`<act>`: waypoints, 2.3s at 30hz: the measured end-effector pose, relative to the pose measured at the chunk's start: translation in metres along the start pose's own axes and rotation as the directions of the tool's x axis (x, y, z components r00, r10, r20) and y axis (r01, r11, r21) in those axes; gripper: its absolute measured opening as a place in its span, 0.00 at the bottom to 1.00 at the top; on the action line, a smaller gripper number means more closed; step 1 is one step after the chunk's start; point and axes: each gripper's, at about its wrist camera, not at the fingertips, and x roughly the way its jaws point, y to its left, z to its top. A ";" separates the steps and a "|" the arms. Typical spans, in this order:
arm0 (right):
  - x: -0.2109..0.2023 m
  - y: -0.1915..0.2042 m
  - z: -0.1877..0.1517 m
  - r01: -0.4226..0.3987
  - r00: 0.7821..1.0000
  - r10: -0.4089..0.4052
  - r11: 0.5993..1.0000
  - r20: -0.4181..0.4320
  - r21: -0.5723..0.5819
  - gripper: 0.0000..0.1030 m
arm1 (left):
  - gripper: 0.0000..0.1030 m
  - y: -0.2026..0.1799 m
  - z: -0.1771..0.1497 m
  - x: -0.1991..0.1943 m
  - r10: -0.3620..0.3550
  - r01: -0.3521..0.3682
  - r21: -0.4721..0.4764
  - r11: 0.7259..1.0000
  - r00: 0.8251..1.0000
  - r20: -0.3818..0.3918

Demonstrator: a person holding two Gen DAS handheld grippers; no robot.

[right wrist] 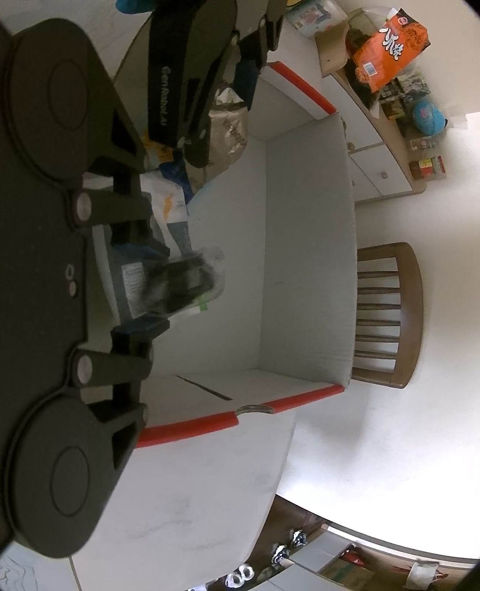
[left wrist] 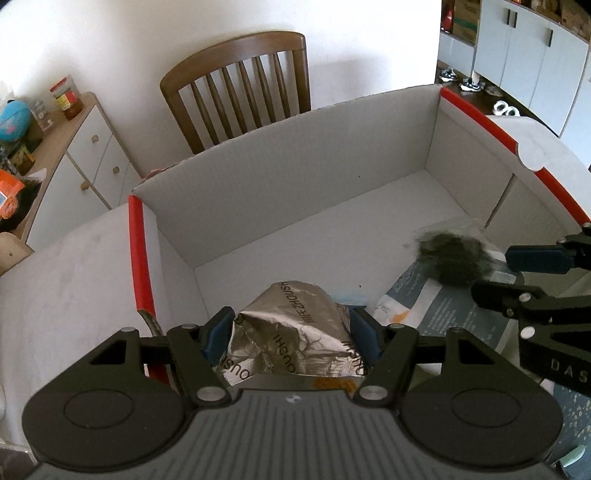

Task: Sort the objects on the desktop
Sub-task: 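Lower the clear bag into the box and open the right tool while the left tool holds the foil bag, then open the left tool to drop the silver foil bag into the box, then withdraw both tools from the box toward the items on the table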

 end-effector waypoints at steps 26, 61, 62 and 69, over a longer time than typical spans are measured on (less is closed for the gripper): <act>-0.056 0.003 0.004 0.017 0.996 -0.016 1.000 0.088 -0.015 0.47 | 0.67 -0.008 0.000 -0.066 -0.023 0.023 0.005 1.000 0.993 0.114; -0.153 0.038 -0.028 -0.010 0.986 0.011 1.000 0.168 -0.011 0.50 | 0.67 -0.007 -0.060 -0.160 -0.085 0.086 0.004 0.996 0.983 0.160; -0.154 0.040 -0.029 -0.010 0.986 0.012 1.000 0.168 -0.011 0.51 | 0.67 -0.007 -0.062 -0.162 -0.087 0.087 0.005 0.996 0.983 0.160; -0.168 0.048 -0.037 -0.021 0.983 0.021 1.000 0.182 -0.003 0.51 | 0.67 -0.007 -0.080 -0.174 -0.096 0.095 0.014 0.995 0.983 0.160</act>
